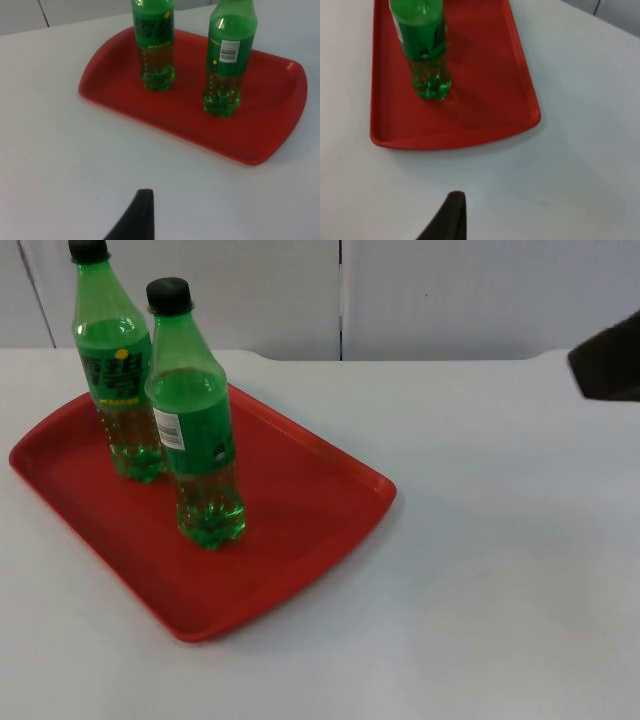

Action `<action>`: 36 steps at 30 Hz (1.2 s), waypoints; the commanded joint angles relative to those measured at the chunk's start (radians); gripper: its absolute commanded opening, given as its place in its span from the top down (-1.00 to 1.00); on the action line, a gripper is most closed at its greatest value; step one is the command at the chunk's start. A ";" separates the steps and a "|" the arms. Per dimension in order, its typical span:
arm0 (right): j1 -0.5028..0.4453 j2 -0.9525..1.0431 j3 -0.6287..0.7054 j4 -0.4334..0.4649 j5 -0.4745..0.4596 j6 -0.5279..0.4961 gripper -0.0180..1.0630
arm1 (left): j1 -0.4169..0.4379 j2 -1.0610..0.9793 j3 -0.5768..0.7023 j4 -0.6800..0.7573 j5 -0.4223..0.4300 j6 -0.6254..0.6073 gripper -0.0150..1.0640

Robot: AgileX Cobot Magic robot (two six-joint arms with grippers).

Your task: Place the bottle upright on the tray.

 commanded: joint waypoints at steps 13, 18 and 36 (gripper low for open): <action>0.007 -0.372 0.135 0.008 0.062 0.003 -0.98 | -0.006 -0.004 0.007 0.003 -0.006 0.000 -0.98; 0.007 -0.505 0.172 0.030 0.100 -0.003 -0.98 | -0.006 -0.004 0.007 0.003 -0.006 0.000 -0.98; 0.007 -0.934 0.207 0.275 0.350 -0.260 -0.98 | -0.006 -0.004 0.007 0.003 -0.006 0.000 -0.98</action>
